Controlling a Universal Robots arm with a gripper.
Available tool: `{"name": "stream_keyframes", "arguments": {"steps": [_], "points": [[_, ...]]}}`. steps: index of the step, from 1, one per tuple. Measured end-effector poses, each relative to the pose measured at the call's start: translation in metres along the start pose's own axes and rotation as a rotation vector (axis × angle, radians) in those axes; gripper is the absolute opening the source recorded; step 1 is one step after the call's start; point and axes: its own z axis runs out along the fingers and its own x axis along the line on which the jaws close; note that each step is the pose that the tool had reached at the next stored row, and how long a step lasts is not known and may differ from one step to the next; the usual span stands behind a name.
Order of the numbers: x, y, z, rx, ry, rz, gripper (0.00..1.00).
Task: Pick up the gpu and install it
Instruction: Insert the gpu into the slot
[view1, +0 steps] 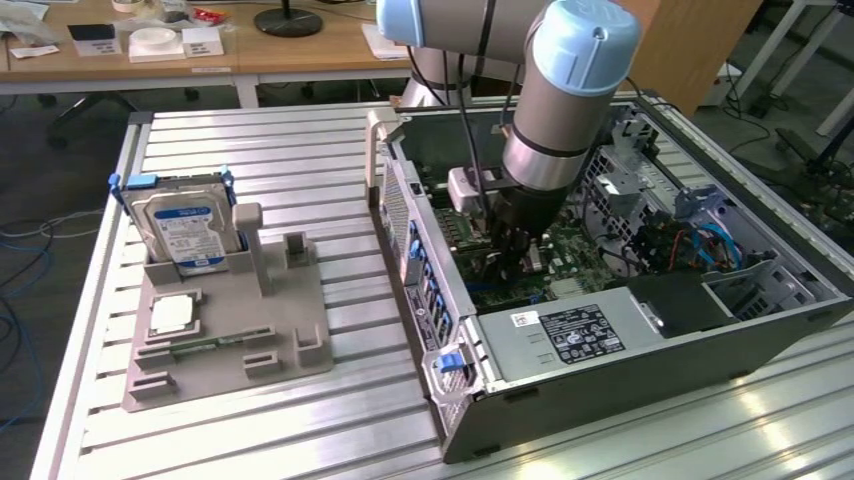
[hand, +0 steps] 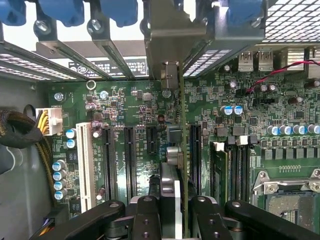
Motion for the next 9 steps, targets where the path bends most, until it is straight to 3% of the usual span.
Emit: {"name": "stream_keyframes", "arguments": {"steps": [9], "points": [[0.0001,0.0004,0.0028,-0.0011,0.0002,0.0,0.28]]}}
